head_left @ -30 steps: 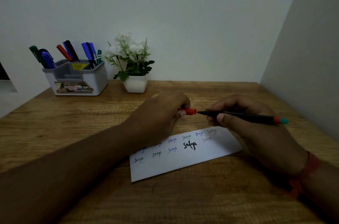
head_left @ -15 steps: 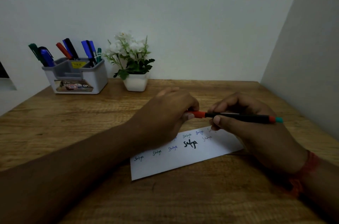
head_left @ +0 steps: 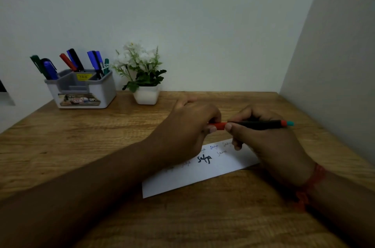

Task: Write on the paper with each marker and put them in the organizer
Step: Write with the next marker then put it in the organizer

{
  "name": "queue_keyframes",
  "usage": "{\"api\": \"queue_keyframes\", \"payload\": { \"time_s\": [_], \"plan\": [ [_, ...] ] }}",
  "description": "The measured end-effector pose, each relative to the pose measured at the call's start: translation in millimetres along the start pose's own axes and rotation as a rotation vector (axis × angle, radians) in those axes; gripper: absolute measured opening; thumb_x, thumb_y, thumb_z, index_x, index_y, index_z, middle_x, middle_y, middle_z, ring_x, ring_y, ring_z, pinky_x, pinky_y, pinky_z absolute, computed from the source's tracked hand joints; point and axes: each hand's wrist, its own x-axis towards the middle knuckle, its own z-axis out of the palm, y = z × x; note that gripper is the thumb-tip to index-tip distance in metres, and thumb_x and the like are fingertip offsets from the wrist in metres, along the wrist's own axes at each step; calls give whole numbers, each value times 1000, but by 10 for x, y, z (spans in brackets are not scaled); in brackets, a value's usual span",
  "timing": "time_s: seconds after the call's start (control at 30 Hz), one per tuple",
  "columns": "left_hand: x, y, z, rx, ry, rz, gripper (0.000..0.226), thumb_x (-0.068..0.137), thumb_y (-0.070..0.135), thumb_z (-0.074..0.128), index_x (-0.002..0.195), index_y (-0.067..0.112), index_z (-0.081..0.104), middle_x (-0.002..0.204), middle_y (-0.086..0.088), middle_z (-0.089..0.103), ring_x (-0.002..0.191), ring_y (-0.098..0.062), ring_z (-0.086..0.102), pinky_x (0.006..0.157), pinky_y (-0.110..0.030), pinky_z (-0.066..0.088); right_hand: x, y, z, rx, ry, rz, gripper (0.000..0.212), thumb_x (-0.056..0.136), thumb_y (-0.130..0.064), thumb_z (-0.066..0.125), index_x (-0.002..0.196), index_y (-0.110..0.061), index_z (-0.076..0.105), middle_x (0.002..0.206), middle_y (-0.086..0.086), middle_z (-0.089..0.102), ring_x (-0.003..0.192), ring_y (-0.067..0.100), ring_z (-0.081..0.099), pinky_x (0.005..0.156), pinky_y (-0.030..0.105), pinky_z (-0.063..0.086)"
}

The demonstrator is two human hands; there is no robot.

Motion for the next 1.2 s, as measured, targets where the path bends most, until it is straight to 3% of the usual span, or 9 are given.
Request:
{"api": "queue_keyframes", "payload": {
  "time_s": [0.13, 0.27, 0.37, 0.5, 0.63, 0.73, 0.83, 0.93, 1.2],
  "plan": [
    [-11, -80, -68, 100, 21, -7, 30, 96, 39, 52, 121, 24, 54, 119, 7, 58, 118, -11, 49, 114, -52, 28, 34, 6, -3, 35, 55, 27, 23, 91, -37, 59, 96, -17, 69, 84, 2, 74, 78, 12, 73, 72, 22, 60],
    [-61, -265, -241, 373, -70, -76, 74, 93, 69, 33, 151, 22, 27, 161, -1, 23, 152, -24, 4, 118, -62, 11, 125, -17, 17, 76, 79, 124, 33, 99, -38, 45, 104, -12, 64, 96, 5, 73, 82, 17, 74, 69, 29, 62],
    [-103, -402, -397, 524, -148, -162, 84, 91, 76, 21, 156, 26, 4, 166, 0, -7, 150, -26, -20, 118, -64, 3, 245, -90, 99, 109, -8, 178, 31, 103, -36, 41, 104, -9, 56, 92, 14, 73, 74, 34, 73, 69, 51, 62],
    [-333, -617, -704, 610, -193, -290, 87, 87, 79, 8, 155, 30, -13, 162, 3, -26, 145, -25, -33, 117, -64, -2, 523, -225, 380, -10, -149, 168, 27, 104, -27, 46, 105, -1, 51, 83, 17, 67, 64, 32, 70, 58, 42, 60],
    [-751, -865, -1037, 684, -207, -428, 86, 85, 80, 2, 153, 31, -17, 160, 3, -31, 143, -25, -37, 116, -64, -4, 735, -326, 826, -111, -298, 149, 12, 100, -11, 58, 110, -6, 60, 86, 13, 64, 65, 22, 69, 59, 33, 61],
    [-1096, -1090, -1278, 748, -190, -532, 84, 85, 80, -2, 152, 33, -21, 160, 2, -31, 143, -26, -36, 116, -64, -7, 925, -459, 1210, -281, -328, 25, 7, 95, -17, 66, 102, -14, 67, 80, 10, 72, 64, 23, 72, 58, 36, 61],
    [-1371, -1292, -1430, 793, -175, -620, 84, 83, 81, -8, 151, 33, -21, 161, -1, -28, 145, -29, -32, 115, -65, -6, 1178, -704, 1590, -451, -275, -122, 8, 91, -25, 70, 93, -17, 68, 77, 1, 72, 61, 10, 66, 58, 27, 53],
    [-1554, -1432, -1493, 778, -150, -719, 85, 81, 81, -8, 151, 35, -19, 159, 1, -30, 145, -29, -31, 115, -64, -10, 1484, -984, 1988, -528, -205, -274, 12, 91, -23, 70, 91, -11, 70, 85, 3, 71, 81, 18, 67, 76, 31, 54],
    [-1575, -1512, -1517, 731, -166, -798, 80, 77, 79, -6, 140, 38, -35, 154, 2, -40, 141, -27, -39, 112, -63, -18, 2204, -1452, 2769, -901, -236, -437, 21, 95, -21, 65, 102, -4, 75, 100, 15, 74, 95, 29, 68, 84, 37, 57]
  ]
}}
